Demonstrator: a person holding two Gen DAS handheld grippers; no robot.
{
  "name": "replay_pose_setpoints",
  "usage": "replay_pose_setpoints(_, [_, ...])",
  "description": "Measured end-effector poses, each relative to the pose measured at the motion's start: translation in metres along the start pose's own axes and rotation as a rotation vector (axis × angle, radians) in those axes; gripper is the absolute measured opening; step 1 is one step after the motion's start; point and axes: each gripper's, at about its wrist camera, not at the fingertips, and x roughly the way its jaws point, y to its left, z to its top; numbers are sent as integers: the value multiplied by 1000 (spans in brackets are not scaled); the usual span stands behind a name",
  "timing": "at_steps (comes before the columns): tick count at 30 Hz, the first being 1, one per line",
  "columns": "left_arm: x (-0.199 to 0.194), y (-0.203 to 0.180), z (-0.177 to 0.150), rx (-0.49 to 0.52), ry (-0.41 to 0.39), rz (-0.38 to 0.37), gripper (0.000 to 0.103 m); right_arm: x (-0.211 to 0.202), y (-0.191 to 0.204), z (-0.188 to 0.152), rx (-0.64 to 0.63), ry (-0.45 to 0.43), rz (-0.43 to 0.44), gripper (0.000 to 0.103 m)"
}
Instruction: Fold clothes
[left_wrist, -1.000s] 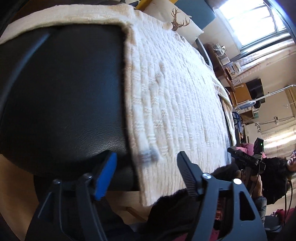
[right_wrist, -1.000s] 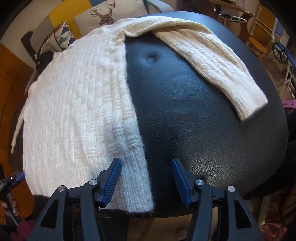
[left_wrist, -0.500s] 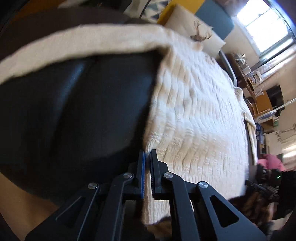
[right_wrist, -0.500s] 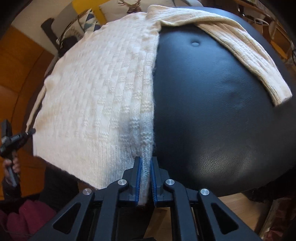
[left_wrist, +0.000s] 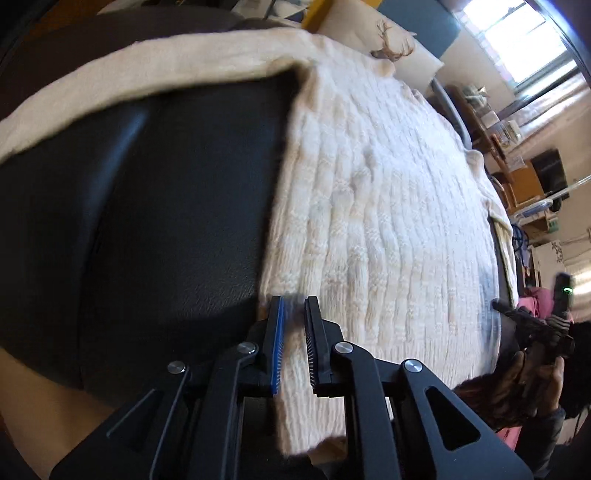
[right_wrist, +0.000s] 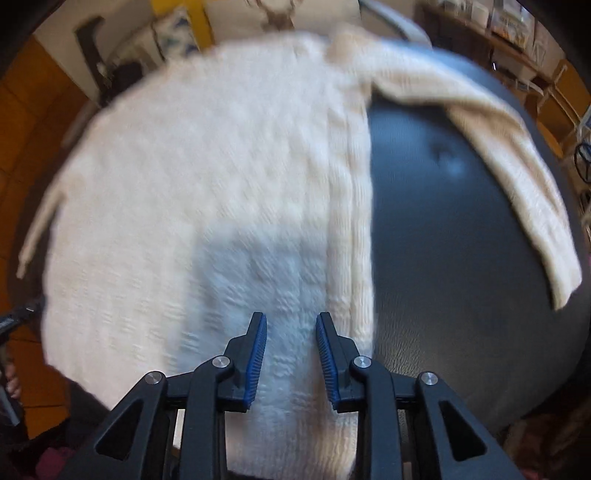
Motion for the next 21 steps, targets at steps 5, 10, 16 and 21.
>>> replay_pose_setpoints(5, [-40,1,81,81,-197,38,30,10,5,33,12,-7,87,29])
replay_pose_setpoints(10, [6,-19,179,215,-208,138,41,30,35,94,-104,-28,106,30])
replay_pose_setpoints(16, [62,-35,270,286,-239,196,41,107,58,209,-224,-30,54,32])
replay_pose_setpoints(21, [112,-64,309,485,-222,226,41,165,113,251,-284,10,69,33])
